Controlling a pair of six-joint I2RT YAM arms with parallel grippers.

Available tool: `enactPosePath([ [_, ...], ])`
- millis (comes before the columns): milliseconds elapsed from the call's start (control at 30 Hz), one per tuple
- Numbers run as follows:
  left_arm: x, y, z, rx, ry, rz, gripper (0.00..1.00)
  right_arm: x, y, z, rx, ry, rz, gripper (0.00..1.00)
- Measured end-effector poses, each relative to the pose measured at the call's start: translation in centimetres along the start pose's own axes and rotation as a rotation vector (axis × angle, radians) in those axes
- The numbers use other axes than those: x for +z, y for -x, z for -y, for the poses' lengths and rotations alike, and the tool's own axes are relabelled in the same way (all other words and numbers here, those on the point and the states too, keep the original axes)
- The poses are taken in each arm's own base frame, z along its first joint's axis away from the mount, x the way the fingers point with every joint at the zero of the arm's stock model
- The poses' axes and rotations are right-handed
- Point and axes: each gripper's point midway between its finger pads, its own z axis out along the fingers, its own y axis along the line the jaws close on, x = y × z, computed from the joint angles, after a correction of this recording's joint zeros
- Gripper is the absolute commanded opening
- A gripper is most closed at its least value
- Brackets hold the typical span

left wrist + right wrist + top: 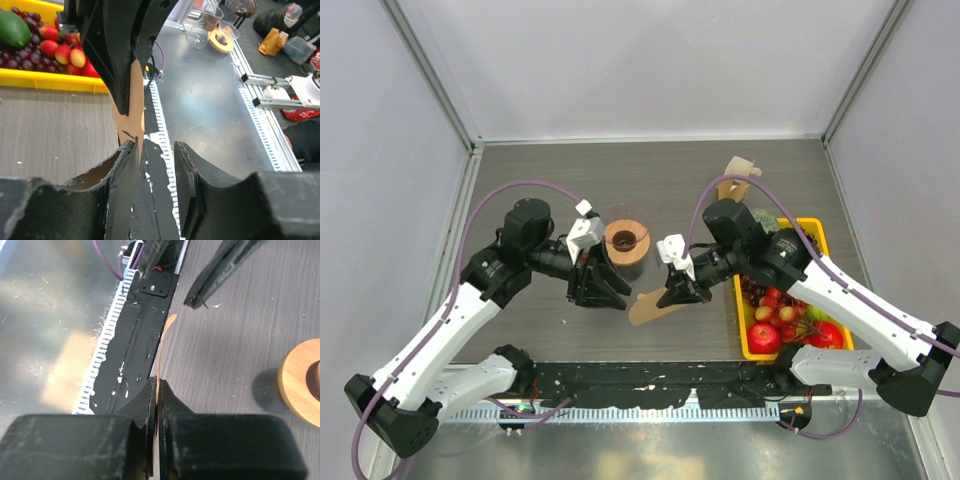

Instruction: Place the coffee filter in the dripper

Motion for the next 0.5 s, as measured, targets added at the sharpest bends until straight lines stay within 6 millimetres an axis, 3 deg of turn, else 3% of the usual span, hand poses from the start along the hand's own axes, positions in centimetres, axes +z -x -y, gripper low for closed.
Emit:
enactPosePath([
  [200,0.9,-1.8,-0.3,-0.053,-0.035,-0.058,0.39,0.5,-0.4,-0.9,-0.013,0.038,-0.019,0.05],
  [500,1.4,-2.0,-0.2,-0.084,-0.053,-0.068,0.34,1.0,-0.9,-1.1,-0.004,0.055,-0.039,0.05],
])
